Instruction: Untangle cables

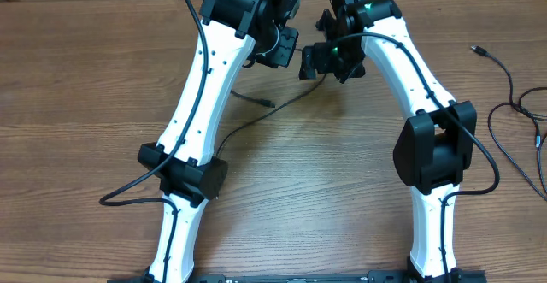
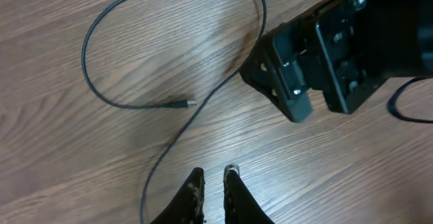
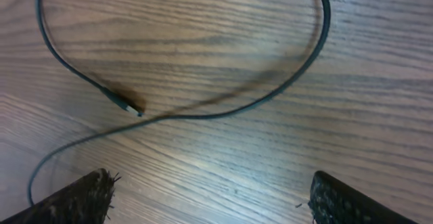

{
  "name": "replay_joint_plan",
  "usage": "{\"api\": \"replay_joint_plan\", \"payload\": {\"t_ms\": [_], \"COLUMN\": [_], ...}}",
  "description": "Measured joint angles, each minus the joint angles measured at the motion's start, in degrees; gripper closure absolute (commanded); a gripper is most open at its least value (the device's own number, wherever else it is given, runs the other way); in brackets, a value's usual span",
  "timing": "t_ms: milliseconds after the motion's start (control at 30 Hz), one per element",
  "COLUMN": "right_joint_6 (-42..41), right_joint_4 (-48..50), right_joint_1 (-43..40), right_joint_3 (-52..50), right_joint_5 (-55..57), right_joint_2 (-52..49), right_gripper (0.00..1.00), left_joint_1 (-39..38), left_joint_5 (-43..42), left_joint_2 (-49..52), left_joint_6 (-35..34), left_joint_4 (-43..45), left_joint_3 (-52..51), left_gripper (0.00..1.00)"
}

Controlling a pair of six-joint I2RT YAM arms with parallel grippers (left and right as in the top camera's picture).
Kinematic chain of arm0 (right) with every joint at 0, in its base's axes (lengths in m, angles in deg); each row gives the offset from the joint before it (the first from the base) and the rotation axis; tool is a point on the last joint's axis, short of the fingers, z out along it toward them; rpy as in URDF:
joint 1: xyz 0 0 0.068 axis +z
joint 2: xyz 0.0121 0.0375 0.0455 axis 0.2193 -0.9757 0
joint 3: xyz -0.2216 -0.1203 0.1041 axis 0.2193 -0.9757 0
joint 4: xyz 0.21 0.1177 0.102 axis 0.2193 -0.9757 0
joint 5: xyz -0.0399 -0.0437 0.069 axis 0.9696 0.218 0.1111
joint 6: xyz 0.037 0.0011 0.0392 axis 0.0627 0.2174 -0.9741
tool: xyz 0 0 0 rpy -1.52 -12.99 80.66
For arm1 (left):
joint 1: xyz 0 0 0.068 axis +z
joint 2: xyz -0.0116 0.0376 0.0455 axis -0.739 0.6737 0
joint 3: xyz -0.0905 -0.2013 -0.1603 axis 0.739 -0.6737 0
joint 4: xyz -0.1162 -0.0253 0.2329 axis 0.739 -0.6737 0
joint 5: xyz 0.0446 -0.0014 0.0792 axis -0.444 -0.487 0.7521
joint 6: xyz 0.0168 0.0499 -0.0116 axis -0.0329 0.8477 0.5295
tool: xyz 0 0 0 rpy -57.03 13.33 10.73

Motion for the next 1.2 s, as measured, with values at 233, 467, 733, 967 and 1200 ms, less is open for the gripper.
{"api": "replay_joint_plan", "payload": {"t_ms": [233, 467, 733, 967, 1200], "right_joint_6": [-1.1, -1.3, -7.1, -15.0, -17.5], "right_joint_4": [0.9, 3.5, 11.9, 17.2, 16.0], "right_joint_1": [0.0, 0.2, 0.5, 0.5, 0.5], "right_joint_3": [0.0, -2.1, -5.6, -5.6, -5.7], "right_joint_5": [0.0, 0.0, 3.5, 6.6, 8.5], "right_joint_2": [-0.2, -1.1, -2.2, -3.0, -7.9], "right_gripper": [0.05, 0.11, 0.04, 0.19, 0.81], "left_joint_1": [5.3, 13.2, 13.2, 13.2, 13.2], "left_joint_5": [0.0, 0.3, -1.1, -4.5, -5.0], "left_joint_2": [-13.1, -19.3, -19.3, -19.3, -19.3], "left_joint_6": [-4.0, -4.3, -4.0, -3.6, -3.3], "left_joint_4": [1.8, 0.0, 0.0, 0.0, 0.0], "left_joint_3": [-0.1, 0.3, 0.3, 0.3, 0.3], "left_gripper": [0.73, 0.69, 0.68, 0.67, 0.67]}}
